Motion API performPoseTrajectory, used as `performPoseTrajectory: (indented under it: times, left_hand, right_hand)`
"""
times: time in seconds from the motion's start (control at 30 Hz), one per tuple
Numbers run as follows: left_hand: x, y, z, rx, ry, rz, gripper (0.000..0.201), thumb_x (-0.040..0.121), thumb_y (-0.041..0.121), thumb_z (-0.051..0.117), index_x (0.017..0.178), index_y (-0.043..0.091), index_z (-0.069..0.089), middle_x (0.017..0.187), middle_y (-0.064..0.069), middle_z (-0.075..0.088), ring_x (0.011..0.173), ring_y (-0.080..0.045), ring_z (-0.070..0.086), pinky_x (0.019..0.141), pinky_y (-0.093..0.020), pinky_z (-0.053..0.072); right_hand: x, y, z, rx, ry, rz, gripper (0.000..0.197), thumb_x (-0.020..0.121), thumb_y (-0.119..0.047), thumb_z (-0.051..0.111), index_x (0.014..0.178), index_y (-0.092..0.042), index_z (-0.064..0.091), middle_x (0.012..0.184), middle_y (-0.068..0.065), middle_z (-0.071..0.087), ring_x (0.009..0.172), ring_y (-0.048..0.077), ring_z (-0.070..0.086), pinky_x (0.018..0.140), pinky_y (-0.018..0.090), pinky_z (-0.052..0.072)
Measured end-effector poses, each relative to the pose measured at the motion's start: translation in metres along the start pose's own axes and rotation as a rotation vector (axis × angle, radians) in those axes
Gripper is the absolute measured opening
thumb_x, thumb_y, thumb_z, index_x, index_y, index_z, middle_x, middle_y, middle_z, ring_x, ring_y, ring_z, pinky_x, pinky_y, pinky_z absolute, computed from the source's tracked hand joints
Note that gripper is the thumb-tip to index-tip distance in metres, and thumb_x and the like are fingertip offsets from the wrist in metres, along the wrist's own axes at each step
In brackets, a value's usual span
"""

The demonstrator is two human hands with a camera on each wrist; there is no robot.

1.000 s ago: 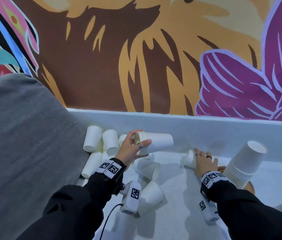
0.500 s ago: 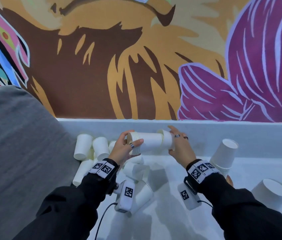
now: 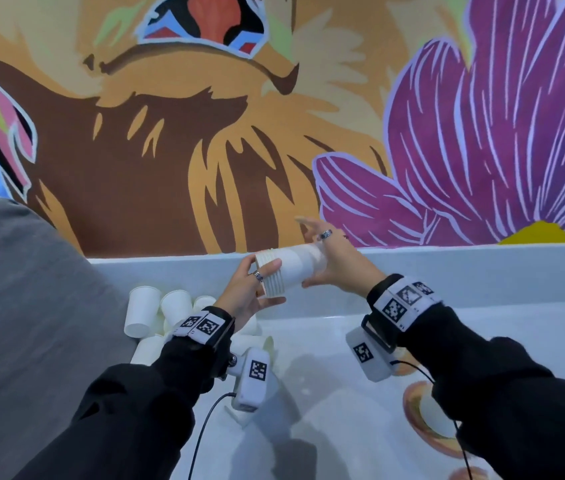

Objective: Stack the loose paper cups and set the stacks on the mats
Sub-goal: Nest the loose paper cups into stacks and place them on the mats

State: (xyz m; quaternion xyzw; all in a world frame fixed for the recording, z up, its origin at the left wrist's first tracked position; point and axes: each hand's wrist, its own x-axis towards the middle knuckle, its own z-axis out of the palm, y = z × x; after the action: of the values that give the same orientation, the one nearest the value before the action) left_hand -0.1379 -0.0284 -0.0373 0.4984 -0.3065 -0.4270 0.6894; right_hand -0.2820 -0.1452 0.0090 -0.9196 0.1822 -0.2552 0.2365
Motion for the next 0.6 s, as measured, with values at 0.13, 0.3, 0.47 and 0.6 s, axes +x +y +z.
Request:
performPoseTrajectory:
  times: [0.13,0.3,0.47,0.6]
  left_hand:
    - [0.003,0.001,0.024,-0.077,-0.040,-0.012,0.032,0.086,0.023,0.061,0.117,0.021,0.051,0.115,-0.008,0.053,0.097,-0.025,0.058,0.071,-0.037,0.060]
    - [0.011,-0.001,0.075,-0.184,-0.122,-0.032,0.026,0.089,0.020,0.058,0.114,0.022,0.052,0.115,-0.008,0.053,0.103,-0.028,0.055,0.081,-0.044,0.057]
    - [0.025,-0.006,0.127,0.137,-0.228,0.005,0.050,0.083,0.001,0.064,0.126,0.016,0.042,0.110,-0.006,0.056,0.096,-0.020,0.059,0.085,-0.038,0.053]
    - [0.044,-0.016,0.163,0.480,-0.251,0.159,0.053,0.073,-0.002,0.076,0.115,0.017,0.048,0.105,-0.002,0.058,0.093,-0.012,0.057,0.081,-0.028,0.053]
  right_hand:
    - [-0.007,0.003,-0.041,0.063,0.013,0.155,0.096,0.064,-0.027,0.086,0.141,-0.024,0.030,0.134,0.008,0.043,0.124,0.023,0.044,0.098,0.035,0.042]
    - [-0.025,0.021,-0.089,0.454,-0.011,0.394,0.073,0.080,-0.020,0.073,0.138,-0.025,0.028,0.114,0.002,0.051,0.104,0.025,0.059,0.074,0.037,0.059]
    - [-0.036,0.049,-0.135,0.477,0.088,0.375,0.063,0.083,-0.016,0.069,0.135,-0.021,0.033,0.120,0.014,0.055,0.098,0.029,0.063,0.072,0.039,0.060]
    - [-0.044,0.069,-0.158,0.362,0.135,0.270,0.063,0.084,-0.014,0.069,0.136,-0.018,0.033,0.123,0.007,0.050,0.099,0.026,0.061,0.059,0.026,0.058]
